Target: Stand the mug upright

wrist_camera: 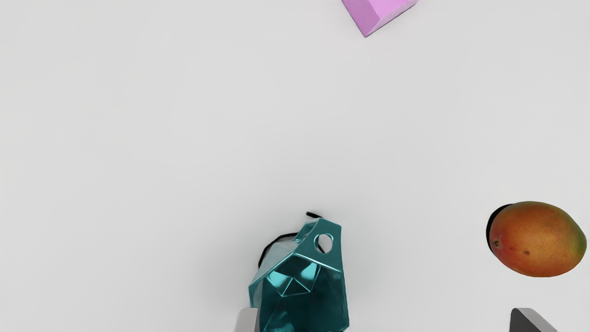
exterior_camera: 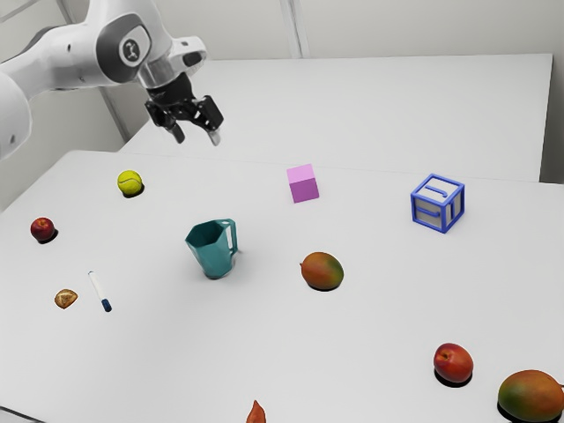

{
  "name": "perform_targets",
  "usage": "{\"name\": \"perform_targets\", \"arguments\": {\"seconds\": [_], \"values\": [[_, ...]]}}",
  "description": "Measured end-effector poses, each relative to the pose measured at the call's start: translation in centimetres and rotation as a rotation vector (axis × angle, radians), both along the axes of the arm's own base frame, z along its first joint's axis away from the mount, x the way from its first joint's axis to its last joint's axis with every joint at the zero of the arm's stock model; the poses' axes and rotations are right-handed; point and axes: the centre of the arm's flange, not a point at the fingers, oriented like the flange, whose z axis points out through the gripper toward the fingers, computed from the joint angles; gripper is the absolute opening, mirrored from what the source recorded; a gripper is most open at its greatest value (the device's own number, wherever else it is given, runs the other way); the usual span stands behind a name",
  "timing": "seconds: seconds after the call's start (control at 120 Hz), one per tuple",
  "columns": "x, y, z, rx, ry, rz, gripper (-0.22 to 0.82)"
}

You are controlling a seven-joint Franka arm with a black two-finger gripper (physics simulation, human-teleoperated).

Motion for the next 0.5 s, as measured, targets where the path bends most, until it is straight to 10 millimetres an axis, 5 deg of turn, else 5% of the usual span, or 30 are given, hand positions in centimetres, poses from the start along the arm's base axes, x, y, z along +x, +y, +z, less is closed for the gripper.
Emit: {"name": "perform_targets", "arguments": {"seconds": [0.183,0.5], "values": [[-0.4,0.2,3.1,-0.002,0.018,0.002,0.60],[-1.1,0.2,3.1,-0.003,0.074,0.004,0.60]]}}
